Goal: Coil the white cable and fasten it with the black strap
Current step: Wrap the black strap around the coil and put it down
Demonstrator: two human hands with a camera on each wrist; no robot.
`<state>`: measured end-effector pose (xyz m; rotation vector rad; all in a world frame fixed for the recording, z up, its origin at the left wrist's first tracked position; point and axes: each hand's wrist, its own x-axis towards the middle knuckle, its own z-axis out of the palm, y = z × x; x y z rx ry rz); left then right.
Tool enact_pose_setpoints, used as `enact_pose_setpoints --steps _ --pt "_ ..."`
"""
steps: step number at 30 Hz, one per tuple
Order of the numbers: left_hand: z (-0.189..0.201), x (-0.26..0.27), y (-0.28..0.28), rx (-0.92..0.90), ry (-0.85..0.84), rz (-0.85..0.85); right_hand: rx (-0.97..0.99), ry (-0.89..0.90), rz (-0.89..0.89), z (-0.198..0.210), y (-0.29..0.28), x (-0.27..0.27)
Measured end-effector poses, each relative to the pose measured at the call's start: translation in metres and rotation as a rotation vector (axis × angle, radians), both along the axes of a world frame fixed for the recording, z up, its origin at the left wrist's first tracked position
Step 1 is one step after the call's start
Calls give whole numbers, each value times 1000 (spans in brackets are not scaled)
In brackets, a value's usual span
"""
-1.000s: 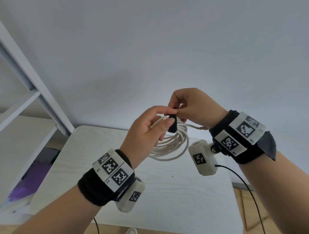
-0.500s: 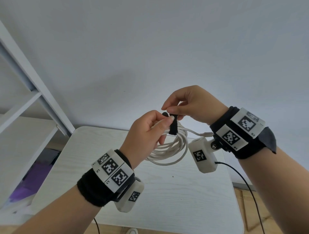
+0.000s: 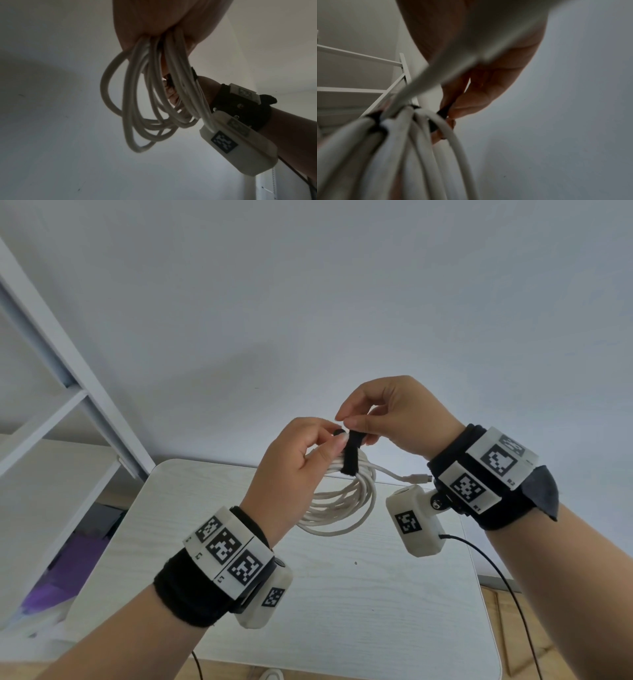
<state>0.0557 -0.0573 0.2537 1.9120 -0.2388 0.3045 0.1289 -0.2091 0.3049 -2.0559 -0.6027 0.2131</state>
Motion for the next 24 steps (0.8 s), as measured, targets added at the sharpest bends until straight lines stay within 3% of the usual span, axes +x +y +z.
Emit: enact_pose_setpoints --steps 10,14,18,24 --pt "-1 5 4 -92 110 -27 32 -124 -117 -2 -1 -4" --pt "5 7 4 -135 246 -71 30 -160 -129 -1 1 -7" --pt "5 9 5 -69 318 -72 35 -223 -113 0 4 -13" --pt "3 8 4 3 276 6 19 -368 -82 5 7 -28"
